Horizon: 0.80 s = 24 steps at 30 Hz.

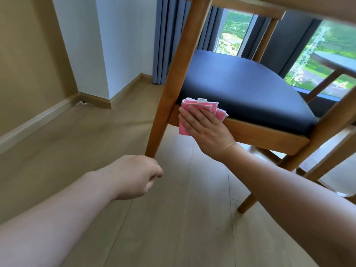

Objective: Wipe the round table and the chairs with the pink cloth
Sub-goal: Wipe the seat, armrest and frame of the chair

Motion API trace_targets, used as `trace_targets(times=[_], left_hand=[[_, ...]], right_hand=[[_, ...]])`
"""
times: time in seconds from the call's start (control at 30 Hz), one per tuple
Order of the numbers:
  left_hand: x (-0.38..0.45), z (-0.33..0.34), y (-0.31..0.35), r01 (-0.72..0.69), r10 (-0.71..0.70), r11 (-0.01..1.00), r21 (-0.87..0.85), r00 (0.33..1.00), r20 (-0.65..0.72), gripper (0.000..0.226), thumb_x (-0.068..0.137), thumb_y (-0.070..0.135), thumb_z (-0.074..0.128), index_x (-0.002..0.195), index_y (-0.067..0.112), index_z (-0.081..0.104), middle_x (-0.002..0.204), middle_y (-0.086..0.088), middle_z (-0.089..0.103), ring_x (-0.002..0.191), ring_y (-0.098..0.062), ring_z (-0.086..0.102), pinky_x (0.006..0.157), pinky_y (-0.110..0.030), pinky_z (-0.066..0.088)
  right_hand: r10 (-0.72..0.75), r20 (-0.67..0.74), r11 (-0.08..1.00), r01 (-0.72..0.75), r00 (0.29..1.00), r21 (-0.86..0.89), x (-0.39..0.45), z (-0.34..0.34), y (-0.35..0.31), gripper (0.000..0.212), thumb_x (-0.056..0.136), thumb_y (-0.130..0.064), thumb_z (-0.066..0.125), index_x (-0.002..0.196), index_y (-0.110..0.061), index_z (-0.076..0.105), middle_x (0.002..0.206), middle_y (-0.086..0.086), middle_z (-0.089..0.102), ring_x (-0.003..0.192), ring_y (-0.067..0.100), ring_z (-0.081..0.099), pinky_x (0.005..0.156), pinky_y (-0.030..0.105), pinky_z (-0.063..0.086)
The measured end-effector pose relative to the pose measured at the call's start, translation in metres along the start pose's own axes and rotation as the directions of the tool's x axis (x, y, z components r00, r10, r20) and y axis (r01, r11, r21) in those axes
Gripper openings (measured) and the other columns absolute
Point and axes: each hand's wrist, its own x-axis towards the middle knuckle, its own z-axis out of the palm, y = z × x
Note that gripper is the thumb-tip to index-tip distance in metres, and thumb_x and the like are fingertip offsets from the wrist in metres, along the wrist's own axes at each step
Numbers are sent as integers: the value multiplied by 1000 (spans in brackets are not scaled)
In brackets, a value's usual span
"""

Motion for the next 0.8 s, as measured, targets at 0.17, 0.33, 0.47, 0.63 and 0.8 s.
trace_targets(times=[0.17, 0.33, 0.47, 0.63, 0.8], left_hand=[[9, 2, 9, -8, 8, 1000, -14, 1000, 14, 33, 98, 28, 42, 126, 34, 57, 126, 18, 55, 116, -8, 53, 96, -28, 44], [20, 7, 18, -29, 29, 1000, 7, 999, 22, 32, 98, 28, 42, 126, 34, 56, 127, 19, 55, 115, -6, 53, 94, -27, 46], [32, 11, 25, -40, 40, 999, -1, 999, 16, 31, 95, 28, 44, 121, 35, 59, 124, 20, 57, 112, -4, 54, 90, -24, 47], [41, 16, 31, -61, 61, 998, 29, 998, 6, 30, 95, 29, 43, 119, 35, 60, 122, 20, 58, 110, -4, 55, 87, -23, 46], [37, 15, 30, -50, 49, 999, 22, 998, 34, 30, 96, 30, 44, 121, 35, 59, 123, 22, 57, 111, -2, 53, 92, -23, 46]], right_hand=[[-105, -30, 993, 106, 994, 42, -32, 2, 21, 53, 97, -13, 23, 149, -4, 23, 156, 12, 16, 144, 32, 11, 119, 48, 3], [-193, -16, 978, 194, 981, 73, -103, 6, 68, 55, 94, -10, 41, 147, -4, 28, 153, 14, 24, 144, 33, 17, 119, 48, 8], [-188, 22, 982, 187, 982, 21, -169, 0, 104, 73, 78, 1, 67, 144, -6, 35, 149, 13, 33, 147, 29, 7, 119, 48, 7], [-127, 134, 992, 123, 983, 39, -209, -3, 117, 91, 70, 0, 71, 148, -11, 24, 153, 13, 26, 146, 33, 11, 117, 51, 10], [-71, 105, 996, 64, 992, 68, -185, 7, 100, 73, 83, -1, 50, 150, -12, 22, 155, 13, 21, 147, 31, 3, 118, 49, 7]])
